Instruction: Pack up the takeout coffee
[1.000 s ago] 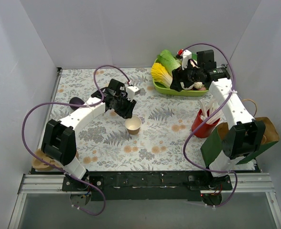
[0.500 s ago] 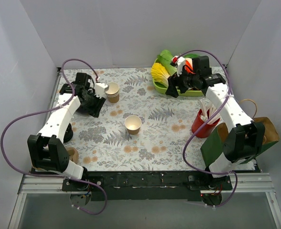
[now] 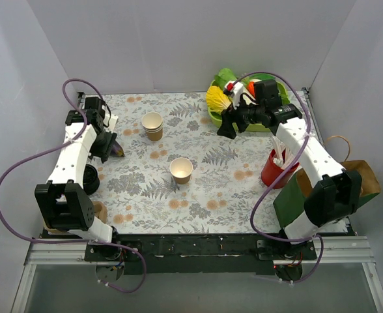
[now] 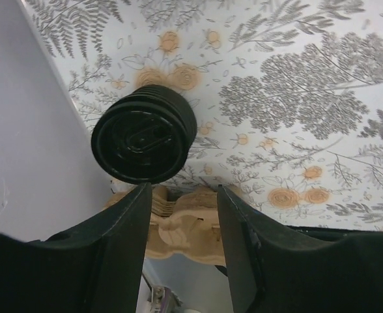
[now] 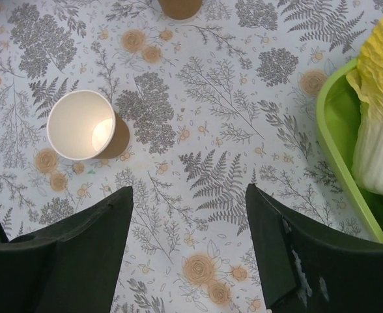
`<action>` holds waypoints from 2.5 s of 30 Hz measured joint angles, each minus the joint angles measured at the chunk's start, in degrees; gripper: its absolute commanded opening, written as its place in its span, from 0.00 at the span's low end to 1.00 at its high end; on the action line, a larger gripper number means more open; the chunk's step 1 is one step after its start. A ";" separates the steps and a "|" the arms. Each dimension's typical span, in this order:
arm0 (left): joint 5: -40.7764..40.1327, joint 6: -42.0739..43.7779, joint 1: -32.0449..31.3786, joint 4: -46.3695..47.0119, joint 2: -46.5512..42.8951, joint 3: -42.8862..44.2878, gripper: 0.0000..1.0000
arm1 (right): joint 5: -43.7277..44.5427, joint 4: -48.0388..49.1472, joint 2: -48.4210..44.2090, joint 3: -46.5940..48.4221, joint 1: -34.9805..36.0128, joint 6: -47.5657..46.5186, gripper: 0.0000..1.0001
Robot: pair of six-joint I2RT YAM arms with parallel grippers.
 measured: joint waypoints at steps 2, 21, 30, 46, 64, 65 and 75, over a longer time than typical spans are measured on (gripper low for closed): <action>-2.10 -0.48 1.77 0.52 0.74 0.02 0.47 | 0.66 -1.70 0.85 1.86 1.25 -0.70 0.78; 0.28 -5.20 23.10 4.00 15.43 7.48 0.40 | 8.90 -17.84 13.81 19.37 4.81 -2.38 0.77; 4.04 -5.60 24.09 2.69 19.87 11.52 0.37 | 9.57 -18.16 13.75 19.43 4.94 -2.47 0.77; 5.99 -5.33 24.28 -0.02 20.33 10.19 0.39 | 9.92 -17.55 13.11 16.79 4.98 -2.43 0.77; 4.22 -5.84 24.28 -1.09 20.33 10.14 0.34 | 9.92 -17.49 13.11 16.76 4.98 -2.38 0.76; 4.22 -5.84 24.28 -1.25 20.33 10.21 0.34 | 9.92 -17.44 13.11 16.70 4.98 -2.38 0.76; 3.87 -5.84 24.28 -2.12 20.33 10.05 0.33 | 9.90 -17.31 12.85 15.78 4.98 -2.21 0.76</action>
